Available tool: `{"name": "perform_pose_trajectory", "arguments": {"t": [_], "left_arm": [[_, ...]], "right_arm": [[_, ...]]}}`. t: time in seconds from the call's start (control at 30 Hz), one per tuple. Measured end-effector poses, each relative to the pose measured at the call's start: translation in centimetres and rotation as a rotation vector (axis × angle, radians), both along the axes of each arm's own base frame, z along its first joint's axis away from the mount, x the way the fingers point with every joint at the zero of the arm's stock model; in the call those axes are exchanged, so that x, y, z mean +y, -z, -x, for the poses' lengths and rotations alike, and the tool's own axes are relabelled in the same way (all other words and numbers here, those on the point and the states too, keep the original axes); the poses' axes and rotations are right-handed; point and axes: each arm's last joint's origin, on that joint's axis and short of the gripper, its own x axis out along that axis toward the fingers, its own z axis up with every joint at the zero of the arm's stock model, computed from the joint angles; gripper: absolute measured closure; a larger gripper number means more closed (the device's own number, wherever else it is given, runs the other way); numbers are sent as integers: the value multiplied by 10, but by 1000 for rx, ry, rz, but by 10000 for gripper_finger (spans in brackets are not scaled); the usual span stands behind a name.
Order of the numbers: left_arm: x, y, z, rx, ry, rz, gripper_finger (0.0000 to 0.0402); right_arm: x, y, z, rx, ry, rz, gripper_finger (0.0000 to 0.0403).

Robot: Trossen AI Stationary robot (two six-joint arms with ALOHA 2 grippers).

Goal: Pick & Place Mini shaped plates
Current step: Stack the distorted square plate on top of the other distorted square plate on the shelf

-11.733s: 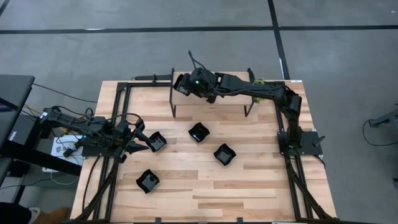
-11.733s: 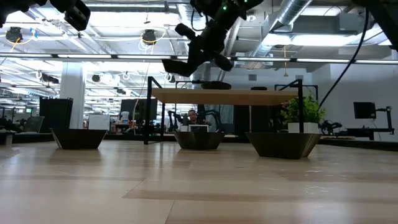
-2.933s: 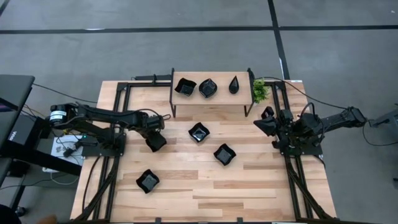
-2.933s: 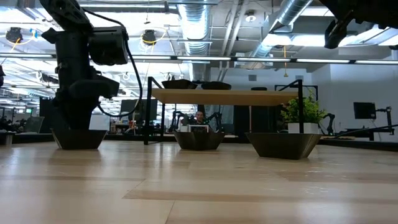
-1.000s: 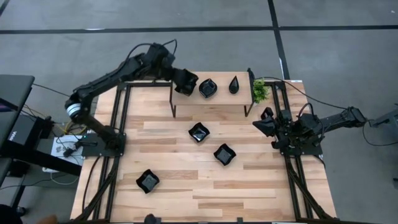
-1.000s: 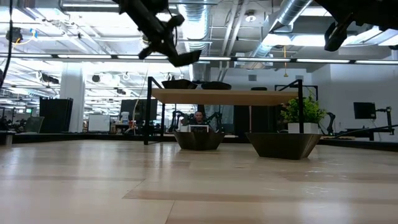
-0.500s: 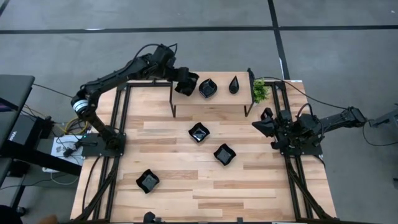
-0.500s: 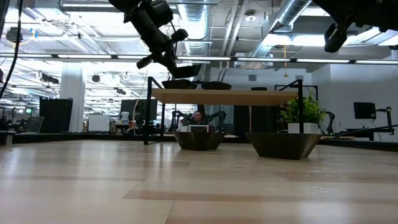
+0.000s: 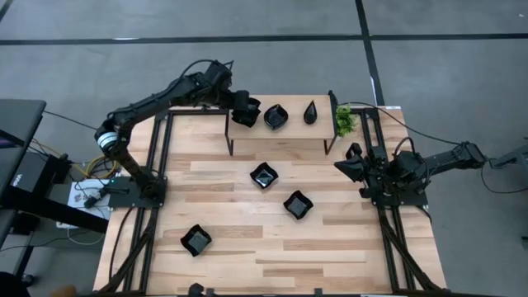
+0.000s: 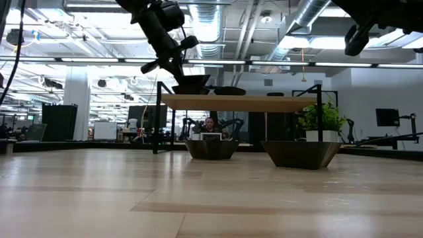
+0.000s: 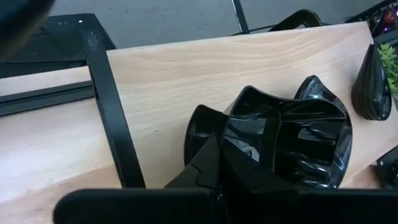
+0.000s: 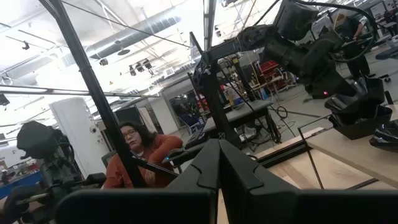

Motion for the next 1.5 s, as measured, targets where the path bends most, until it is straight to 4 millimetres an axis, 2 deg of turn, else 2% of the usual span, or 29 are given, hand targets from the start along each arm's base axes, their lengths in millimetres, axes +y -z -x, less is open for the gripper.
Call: {"name": "perform_pose_trajectory", "arguments": {"t": [0.23, 0.7, 1.5], "left_arm": [[-5, 2, -6, -4, 36, 10, 398], [2, 3, 1, 13, 88, 5, 398], [0, 3, 0, -28, 65, 68, 398]], "right_arm": [[0, 0, 0, 0, 1, 0, 403], [0, 0, 0, 0, 3, -1, 403], [0, 0, 0, 0, 1, 0, 403]]}}
